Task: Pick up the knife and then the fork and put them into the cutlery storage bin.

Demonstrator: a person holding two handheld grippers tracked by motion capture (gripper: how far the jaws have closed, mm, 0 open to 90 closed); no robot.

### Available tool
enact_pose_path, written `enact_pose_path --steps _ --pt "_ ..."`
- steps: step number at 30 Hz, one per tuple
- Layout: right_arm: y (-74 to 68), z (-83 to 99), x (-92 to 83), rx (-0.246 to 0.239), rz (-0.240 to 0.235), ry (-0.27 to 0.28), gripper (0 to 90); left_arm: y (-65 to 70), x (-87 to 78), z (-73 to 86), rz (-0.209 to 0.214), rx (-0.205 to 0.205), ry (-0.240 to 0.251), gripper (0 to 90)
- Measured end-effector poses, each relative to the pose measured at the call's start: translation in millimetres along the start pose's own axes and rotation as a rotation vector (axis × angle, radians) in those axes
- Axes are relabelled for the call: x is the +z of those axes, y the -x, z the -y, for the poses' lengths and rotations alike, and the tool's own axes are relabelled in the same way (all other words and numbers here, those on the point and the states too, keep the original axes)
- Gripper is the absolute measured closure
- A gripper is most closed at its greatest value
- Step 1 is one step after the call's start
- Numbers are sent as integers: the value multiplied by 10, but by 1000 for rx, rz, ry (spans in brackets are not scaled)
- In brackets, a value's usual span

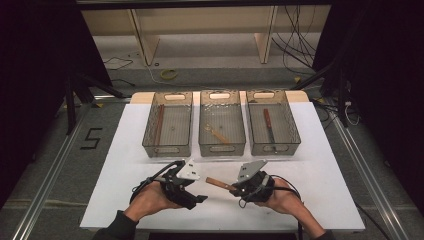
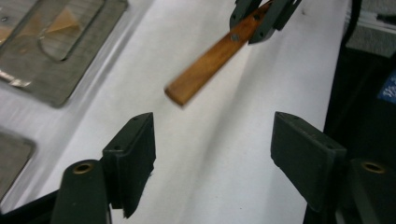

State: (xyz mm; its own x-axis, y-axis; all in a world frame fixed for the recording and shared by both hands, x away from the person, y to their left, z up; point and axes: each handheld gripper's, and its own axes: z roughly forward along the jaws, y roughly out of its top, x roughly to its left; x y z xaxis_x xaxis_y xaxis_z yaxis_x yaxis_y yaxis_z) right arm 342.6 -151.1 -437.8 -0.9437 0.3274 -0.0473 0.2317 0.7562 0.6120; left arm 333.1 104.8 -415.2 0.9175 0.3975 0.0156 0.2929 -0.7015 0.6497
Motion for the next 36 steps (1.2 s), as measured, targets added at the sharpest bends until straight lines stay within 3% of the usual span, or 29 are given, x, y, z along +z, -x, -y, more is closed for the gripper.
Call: enact_pose_path --steps 3,12,18,24,30,36 --pt "75 26 -36 41 40 19 780 -43 -32 51 -15 -31 40 264" --pt "335 103 -187 171 103 80 780 -181 -94 332 -70 -165 173 238" --pt "452 112 -260 210 132 101 780 -231 -129 487 -90 -241 251 227" --pt "628 70 -384 256 160 140 780 -252 -101 581 -99 -282 284 210" --pt "863 35 -514 316 198 172 780 -256 -110 643 -116 -279 314 201" --pt "1109 12 -630 366 257 184 780 -263 -117 699 -119 -304 338 200"
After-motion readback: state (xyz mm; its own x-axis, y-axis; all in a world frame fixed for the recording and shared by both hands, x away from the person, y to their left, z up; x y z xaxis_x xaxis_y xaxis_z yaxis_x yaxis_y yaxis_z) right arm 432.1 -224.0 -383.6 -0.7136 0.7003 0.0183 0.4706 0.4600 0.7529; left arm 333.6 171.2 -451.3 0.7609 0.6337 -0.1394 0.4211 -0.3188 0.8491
